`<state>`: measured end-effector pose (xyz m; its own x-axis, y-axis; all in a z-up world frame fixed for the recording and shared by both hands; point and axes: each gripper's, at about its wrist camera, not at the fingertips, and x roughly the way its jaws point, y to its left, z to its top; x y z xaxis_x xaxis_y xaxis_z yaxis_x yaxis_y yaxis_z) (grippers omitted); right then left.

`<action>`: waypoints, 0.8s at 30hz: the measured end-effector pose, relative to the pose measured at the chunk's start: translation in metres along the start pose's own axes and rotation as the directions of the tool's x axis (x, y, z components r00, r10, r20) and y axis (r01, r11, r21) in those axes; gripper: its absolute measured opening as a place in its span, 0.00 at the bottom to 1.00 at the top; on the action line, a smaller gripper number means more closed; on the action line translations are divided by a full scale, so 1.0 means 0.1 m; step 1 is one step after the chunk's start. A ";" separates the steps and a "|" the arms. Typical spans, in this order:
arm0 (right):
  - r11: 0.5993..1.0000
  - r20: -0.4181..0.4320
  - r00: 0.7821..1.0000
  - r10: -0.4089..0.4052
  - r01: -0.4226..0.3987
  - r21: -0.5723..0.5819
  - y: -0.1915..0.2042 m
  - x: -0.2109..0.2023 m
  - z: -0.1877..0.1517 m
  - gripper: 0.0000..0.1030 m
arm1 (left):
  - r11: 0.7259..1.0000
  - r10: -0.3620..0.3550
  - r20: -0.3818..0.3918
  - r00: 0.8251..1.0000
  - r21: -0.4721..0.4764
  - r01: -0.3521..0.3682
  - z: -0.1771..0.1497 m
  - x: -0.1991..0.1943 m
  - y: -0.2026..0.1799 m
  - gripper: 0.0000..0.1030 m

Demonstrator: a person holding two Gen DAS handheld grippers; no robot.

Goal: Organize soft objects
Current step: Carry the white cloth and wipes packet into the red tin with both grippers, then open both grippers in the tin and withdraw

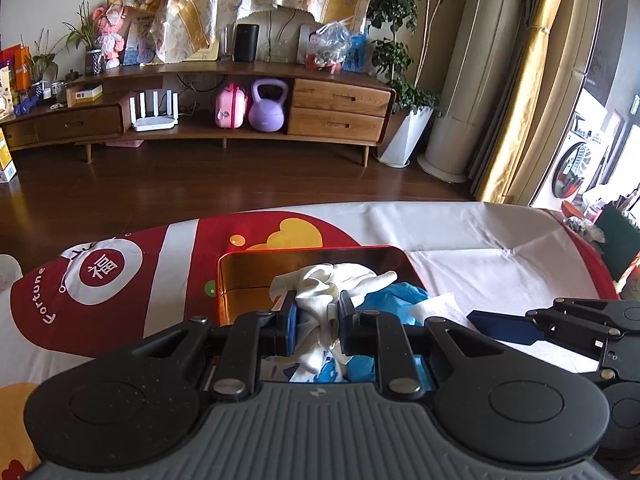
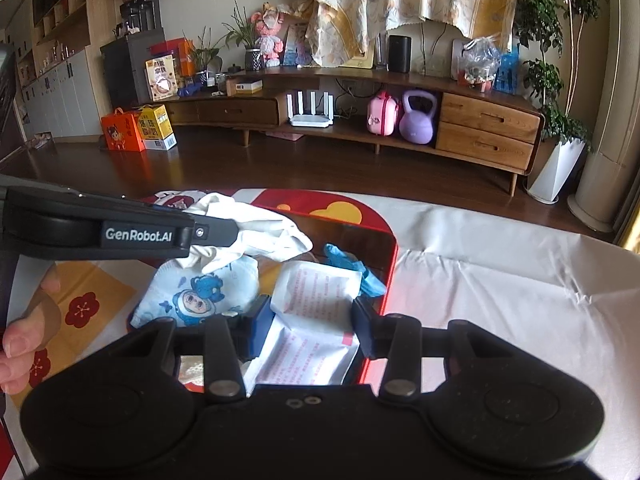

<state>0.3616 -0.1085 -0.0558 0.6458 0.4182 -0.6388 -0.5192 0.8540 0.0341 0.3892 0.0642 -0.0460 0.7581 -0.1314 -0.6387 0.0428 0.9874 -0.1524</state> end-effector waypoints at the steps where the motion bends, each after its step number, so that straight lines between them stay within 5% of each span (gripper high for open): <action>1: 1.000 -0.003 1.000 0.003 -0.003 0.001 0.00 0.03 0.00 0.41 | 1.000 0.000 -0.004 1.000 0.000 0.000 0.00 0.04 0.00 0.18; 24: 1.000 -0.054 0.999 -0.004 0.003 -0.018 0.04 0.39 -0.01 0.46 | 0.997 0.073 -0.100 0.992 0.017 -0.071 -0.11 0.56 0.12 0.18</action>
<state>0.3841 -0.0894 -0.0816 0.6163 0.3977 -0.6797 -0.5274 0.8494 0.0188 0.4251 0.0682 -0.0922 0.6900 -0.0674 -0.7207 -0.0004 0.9956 -0.0935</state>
